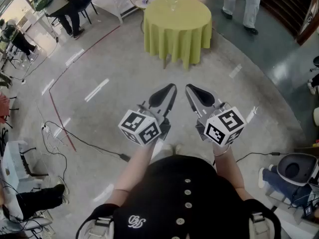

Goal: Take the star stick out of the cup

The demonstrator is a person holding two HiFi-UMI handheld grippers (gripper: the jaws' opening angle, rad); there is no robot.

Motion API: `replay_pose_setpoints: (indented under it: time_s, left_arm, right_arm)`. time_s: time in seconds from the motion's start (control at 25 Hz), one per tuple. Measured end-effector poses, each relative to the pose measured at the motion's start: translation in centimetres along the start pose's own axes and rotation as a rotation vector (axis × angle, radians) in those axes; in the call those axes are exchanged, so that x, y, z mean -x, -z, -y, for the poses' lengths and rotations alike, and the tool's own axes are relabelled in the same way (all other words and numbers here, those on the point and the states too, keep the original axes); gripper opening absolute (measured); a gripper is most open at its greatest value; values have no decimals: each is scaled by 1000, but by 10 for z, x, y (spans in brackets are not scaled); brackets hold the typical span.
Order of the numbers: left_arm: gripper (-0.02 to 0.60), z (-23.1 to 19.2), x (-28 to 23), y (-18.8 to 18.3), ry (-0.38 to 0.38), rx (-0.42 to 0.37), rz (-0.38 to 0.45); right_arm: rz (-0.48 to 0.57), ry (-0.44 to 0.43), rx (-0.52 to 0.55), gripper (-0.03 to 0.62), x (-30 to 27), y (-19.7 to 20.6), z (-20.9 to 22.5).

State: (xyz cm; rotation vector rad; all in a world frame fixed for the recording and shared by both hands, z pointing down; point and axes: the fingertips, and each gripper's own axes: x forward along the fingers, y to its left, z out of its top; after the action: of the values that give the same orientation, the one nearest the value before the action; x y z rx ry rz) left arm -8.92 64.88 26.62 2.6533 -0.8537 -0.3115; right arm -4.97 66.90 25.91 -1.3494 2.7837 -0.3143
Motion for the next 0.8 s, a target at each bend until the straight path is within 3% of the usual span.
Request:
replay_pose_setpoints:
  time_s: [0.8]
  left_arm:
    - [20, -19, -3, 0, 22, 12, -34]
  right_arm:
    - [-34, 47, 93, 3, -22, 7, 2]
